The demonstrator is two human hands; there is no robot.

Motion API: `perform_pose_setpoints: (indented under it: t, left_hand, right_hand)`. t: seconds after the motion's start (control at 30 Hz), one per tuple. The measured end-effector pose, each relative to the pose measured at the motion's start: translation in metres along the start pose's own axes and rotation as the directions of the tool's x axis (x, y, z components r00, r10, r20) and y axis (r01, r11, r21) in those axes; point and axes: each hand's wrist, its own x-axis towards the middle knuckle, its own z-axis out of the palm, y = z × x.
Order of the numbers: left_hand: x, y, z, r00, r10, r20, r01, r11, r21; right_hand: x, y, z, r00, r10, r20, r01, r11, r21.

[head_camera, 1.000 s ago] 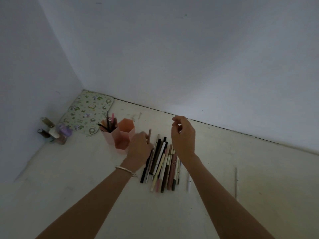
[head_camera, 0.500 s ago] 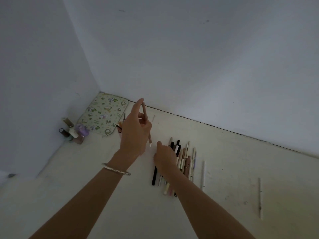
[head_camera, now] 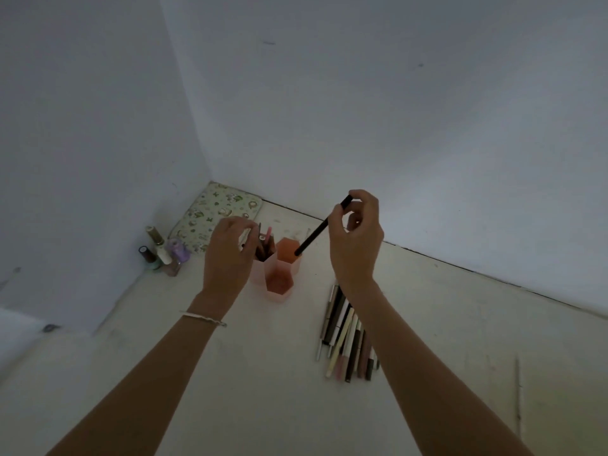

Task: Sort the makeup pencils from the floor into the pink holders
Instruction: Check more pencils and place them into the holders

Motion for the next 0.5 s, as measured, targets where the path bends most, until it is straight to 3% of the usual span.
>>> perform_pose_setpoints:
  t: [0.03, 0.13, 0.37, 0.43, 0.5]
  left_hand:
    - [-0.004, -0.004, 0.001, 1.0, 0.021, -0.02, -0.02, 0.999, 0.03]
    - [-0.005, -0.005, -0.011, 0.98, -0.105, -0.166, 0.101, 0.994, -0.032]
    - [0.005, 0.009, -0.033, 0.963, -0.16, -0.217, 0.117, 0.973, -0.199]
    - [0.004, 0.021, -0.031, 0.967, -0.172, -0.188, 0.122, 0.961, -0.247]
    - [0.001, 0.039, -0.023, 0.979, -0.15, -0.141, 0.105, 0.952, -0.287]
  right_hand:
    - [-0.003, -0.005, 0.005, 1.0, -0.015, 0.006, 0.015, 1.0, 0.022]
    - [-0.015, -0.016, 0.022, 0.994, -0.076, 0.077, 0.073, 0.997, 0.033]
    - [-0.05, 0.005, 0.047, 0.877, -0.177, 0.447, 0.313, 0.916, -0.251]
    - [-0.055, 0.01, 0.044, 0.876, -0.219, 0.43, 0.334, 0.918, -0.214]
    - [-0.048, 0.011, 0.033, 0.927, -0.188, 0.324, 0.252, 0.953, -0.167]
